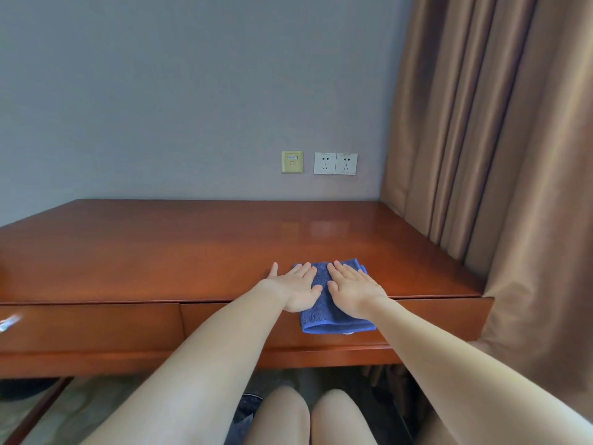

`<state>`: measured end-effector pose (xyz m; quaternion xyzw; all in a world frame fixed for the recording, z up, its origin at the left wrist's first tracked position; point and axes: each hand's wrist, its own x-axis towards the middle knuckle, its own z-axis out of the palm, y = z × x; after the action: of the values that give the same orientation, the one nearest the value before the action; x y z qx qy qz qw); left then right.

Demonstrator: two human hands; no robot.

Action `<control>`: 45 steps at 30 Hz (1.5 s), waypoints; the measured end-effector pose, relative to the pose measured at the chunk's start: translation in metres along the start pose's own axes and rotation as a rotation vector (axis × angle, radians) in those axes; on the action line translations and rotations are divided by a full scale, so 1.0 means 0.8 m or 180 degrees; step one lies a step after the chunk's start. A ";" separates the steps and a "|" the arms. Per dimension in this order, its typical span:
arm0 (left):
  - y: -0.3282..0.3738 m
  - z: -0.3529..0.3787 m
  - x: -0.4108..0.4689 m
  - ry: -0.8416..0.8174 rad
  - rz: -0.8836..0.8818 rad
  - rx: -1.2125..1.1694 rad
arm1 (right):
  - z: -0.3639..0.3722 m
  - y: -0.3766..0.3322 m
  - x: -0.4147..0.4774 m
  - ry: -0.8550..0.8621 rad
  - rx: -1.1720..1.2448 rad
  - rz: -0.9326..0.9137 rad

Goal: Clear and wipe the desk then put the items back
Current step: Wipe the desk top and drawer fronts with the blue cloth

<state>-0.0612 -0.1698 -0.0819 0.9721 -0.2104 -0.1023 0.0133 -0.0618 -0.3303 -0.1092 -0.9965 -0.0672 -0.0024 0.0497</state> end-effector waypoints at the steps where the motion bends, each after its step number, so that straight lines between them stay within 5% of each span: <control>1: 0.001 0.000 -0.002 -0.0009 -0.0009 -0.0004 | 0.000 -0.002 -0.001 -0.0012 -0.0002 -0.0014; 45: -0.039 -0.009 0.082 0.0119 -0.0221 -0.0298 | -0.008 -0.002 0.084 -0.0134 -0.0045 -0.0101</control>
<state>0.0114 -0.1686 -0.0895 0.9789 -0.1712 -0.0943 0.0591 0.0043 -0.3204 -0.1017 -0.9955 -0.0841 0.0172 0.0411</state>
